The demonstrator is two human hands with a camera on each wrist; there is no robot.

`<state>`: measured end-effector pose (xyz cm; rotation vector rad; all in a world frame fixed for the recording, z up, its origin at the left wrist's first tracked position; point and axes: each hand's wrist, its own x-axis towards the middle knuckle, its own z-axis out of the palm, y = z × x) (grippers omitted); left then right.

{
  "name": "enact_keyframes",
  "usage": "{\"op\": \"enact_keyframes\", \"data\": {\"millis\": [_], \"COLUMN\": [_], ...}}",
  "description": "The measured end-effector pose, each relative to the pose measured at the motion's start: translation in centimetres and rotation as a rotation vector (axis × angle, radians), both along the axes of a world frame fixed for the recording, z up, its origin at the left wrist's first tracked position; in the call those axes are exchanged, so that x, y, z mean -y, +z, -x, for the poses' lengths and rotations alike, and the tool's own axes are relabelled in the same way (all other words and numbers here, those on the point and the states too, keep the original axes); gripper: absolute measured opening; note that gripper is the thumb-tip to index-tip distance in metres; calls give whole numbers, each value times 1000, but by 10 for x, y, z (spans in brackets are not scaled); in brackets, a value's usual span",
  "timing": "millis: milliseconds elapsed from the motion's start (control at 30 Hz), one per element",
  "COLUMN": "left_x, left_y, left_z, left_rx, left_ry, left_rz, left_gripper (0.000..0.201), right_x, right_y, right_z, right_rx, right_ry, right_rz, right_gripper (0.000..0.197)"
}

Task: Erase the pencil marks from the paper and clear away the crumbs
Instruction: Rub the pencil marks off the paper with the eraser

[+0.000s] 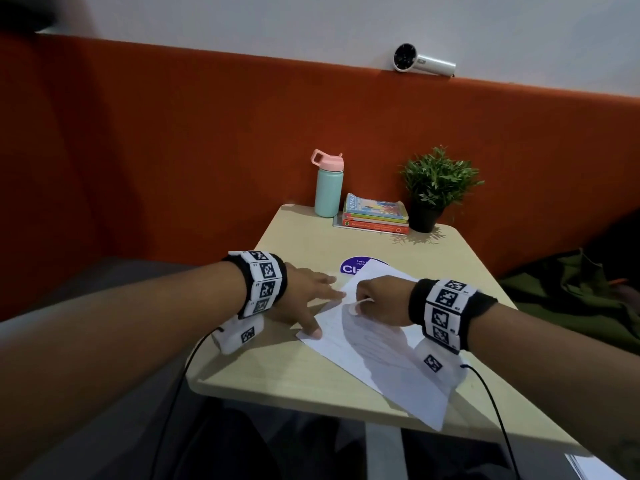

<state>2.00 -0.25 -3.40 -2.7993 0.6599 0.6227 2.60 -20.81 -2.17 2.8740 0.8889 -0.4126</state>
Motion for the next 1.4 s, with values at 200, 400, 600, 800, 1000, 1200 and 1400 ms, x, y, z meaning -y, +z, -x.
{"op": "enact_keyframes", "data": {"millis": [200,400,600,800,1000,1200,1400], "left_x": [-3,2,4,3,1,1,-1], "left_y": [-9,-2,3,2,-1,-2,8], "left_z": [0,-1,0,-4,-6,-5,-19], "left_rx": [-46,-74,-97,-100,-116,-93,-211], "left_ry": [68,80,92,91,90,58,136], "left_rz": [3,-5,13,15,0,-14,-5], "left_gripper": [92,99,100,106,108,109,97], "right_x": [-13,-13,-24,-25,-25,-35,-25], "right_y": [-7,5,1,2,3,1,-1], "right_z": [32,4,14,16,-2,11,-11], "right_rx": [-105,-14,-125,-178,-95,-149,-60], "right_ry": [137,16,78,90,12,97,1], "right_rz": [-14,55,44,56,23,50,117], "right_gripper": [31,39,36,36,39,33,43]}}
